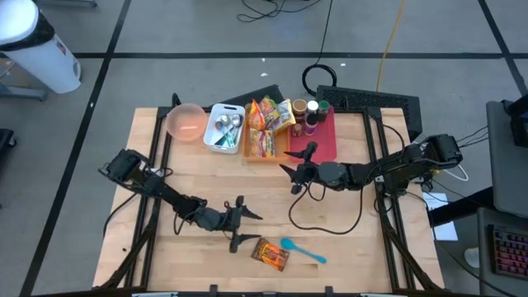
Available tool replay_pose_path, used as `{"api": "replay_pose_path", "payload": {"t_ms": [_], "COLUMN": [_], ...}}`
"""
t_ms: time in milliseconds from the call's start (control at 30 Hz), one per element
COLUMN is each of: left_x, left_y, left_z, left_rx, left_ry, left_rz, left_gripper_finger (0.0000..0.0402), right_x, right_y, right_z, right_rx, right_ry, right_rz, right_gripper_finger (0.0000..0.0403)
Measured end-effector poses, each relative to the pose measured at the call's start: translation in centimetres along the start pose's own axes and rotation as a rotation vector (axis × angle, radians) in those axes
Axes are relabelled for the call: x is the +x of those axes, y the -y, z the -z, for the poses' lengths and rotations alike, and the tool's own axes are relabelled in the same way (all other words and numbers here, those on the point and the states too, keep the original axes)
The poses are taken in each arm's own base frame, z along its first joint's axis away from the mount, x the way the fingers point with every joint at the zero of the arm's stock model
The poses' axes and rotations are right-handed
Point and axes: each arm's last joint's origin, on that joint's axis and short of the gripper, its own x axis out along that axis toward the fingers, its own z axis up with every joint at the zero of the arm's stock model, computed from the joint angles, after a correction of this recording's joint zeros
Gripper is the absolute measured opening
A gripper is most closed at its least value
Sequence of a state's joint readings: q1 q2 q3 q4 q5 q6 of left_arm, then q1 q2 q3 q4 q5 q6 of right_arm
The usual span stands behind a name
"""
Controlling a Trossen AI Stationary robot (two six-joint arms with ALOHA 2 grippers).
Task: Pick & Place Food Item
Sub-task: Put the orange seasoning pack into the red bin
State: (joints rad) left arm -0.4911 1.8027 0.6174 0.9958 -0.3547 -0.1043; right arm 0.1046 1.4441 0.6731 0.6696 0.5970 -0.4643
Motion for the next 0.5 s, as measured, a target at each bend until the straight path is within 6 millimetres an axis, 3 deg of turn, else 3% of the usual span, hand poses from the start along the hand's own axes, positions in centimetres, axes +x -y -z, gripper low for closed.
{"api": "replay_pose_path", "payload": {"t_ms": [167,367,500], "left_x": [-0.1,-0.9,-1.8], "left_y": [-0.3,-4.2,-6.2], "left_z": [-0.2,-1.4,-2.6], "left_rx": [0.07,-0.152,-0.332], "left_ry": [-0.028,-0.22,-0.303], "left_rz": [0.009,-0.064,0.019], "left_gripper_finger": [0.0273,0.0273,0.0273], "right_x": [0.0,0.0,0.0], "right_y": [0.0,0.1,0.1], "right_z": [-0.2,-0.3,-0.3], "right_rx": [0.055,0.079,0.075], "right_ry": [0.026,0.033,0.033], "right_rz": [-0.013,-0.013,-0.012], "right_gripper_finger": [0.021,0.021,0.021]}}
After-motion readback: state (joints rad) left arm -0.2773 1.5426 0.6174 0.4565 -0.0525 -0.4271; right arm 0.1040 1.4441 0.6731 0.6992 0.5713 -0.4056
